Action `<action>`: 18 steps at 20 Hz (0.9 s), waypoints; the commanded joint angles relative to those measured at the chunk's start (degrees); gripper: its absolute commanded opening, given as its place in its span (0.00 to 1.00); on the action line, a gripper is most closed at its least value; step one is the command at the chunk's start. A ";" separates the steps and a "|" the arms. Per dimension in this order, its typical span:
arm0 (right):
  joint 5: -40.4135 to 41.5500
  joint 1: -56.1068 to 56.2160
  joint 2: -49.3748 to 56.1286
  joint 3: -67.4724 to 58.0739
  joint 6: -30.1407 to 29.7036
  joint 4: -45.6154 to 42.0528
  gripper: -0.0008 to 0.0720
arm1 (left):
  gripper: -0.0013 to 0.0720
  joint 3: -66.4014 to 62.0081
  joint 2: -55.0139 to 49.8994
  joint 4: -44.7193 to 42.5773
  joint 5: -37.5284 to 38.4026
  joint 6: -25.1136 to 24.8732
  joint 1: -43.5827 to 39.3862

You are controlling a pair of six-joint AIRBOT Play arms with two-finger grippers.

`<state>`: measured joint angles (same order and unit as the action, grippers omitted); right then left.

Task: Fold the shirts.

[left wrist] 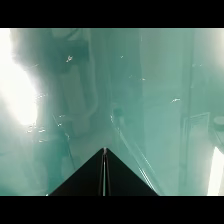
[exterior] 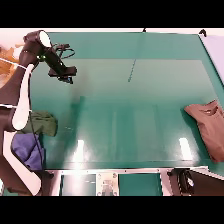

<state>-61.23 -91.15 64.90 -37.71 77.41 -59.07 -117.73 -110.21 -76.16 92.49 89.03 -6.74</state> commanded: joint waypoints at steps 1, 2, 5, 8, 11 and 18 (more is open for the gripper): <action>-7.45 -0.37 -0.20 -7.19 2.27 -1.29 0.71 | 0.05 0.02 0.04 -0.17 0.76 -0.55 0.02; -11.15 -0.37 -0.22 -12.50 5.53 -2.73 0.56 | 0.05 0.02 0.11 -0.20 1.01 -0.55 0.02; -16.94 2.08 -0.74 -24.87 13.09 -2.95 0.44 | 0.05 0.13 2.21 -0.96 0.98 -0.55 0.02; -15.19 11.34 -2.23 -30.86 17.09 -0.94 0.24 | 0.05 3.26 8.15 -1.97 -0.13 -0.55 0.02; -10.54 29.16 -2.25 -32.13 16.39 0.26 0.04 | 0.05 10.36 16.22 -1.88 -1.79 0.13 0.02; -11.15 72.65 -4.52 -25.18 13.64 -7.10 0.04 | 0.05 52.92 47.41 -0.07 -12.09 4.59 0.00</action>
<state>-72.49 -34.65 61.67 -66.37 91.09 -62.46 -81.36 -74.78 -77.52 85.30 91.61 -6.74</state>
